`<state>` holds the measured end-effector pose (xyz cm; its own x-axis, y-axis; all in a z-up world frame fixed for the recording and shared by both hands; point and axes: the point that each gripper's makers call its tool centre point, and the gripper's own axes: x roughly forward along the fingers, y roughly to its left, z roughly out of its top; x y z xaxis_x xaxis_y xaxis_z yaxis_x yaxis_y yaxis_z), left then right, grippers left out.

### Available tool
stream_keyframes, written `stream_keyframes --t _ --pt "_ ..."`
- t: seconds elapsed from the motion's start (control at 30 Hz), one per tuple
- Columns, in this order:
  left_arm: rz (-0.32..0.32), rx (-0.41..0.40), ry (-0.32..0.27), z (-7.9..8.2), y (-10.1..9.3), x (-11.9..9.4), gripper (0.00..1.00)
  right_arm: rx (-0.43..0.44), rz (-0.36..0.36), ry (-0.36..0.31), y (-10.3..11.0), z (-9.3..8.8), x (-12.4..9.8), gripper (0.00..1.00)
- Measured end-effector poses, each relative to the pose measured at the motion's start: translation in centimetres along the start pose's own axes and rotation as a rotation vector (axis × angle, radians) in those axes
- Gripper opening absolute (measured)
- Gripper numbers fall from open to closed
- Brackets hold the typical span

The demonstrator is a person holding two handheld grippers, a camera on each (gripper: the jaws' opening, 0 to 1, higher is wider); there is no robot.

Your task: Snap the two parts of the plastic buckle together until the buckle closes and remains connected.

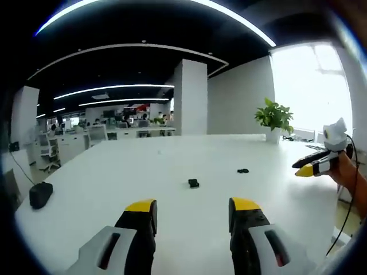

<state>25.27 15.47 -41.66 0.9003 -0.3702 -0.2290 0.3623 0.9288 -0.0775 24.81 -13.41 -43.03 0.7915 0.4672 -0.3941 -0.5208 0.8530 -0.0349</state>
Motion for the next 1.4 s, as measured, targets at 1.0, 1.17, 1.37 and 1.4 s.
stream_keyframes --t 1.0,1.17,1.37,1.4 --pt "-0.015 -0.033 0.028 0.22 -0.19 0.51 0.48 0.015 0.016 0.006 -0.01 -0.26 0.45 0.36" --pt "-0.010 -0.030 0.030 0.43 -0.15 0.62 0.48 0.017 0.016 0.002 -0.15 -0.12 0.51 0.36" --pt "-0.003 -0.029 0.031 0.57 0.11 0.71 0.48 0.005 0.017 0.001 -0.22 0.00 0.62 0.35" --pt "-0.002 -0.030 0.031 0.57 0.16 0.73 0.48 0.005 0.016 0.000 -0.26 0.03 0.65 0.35"
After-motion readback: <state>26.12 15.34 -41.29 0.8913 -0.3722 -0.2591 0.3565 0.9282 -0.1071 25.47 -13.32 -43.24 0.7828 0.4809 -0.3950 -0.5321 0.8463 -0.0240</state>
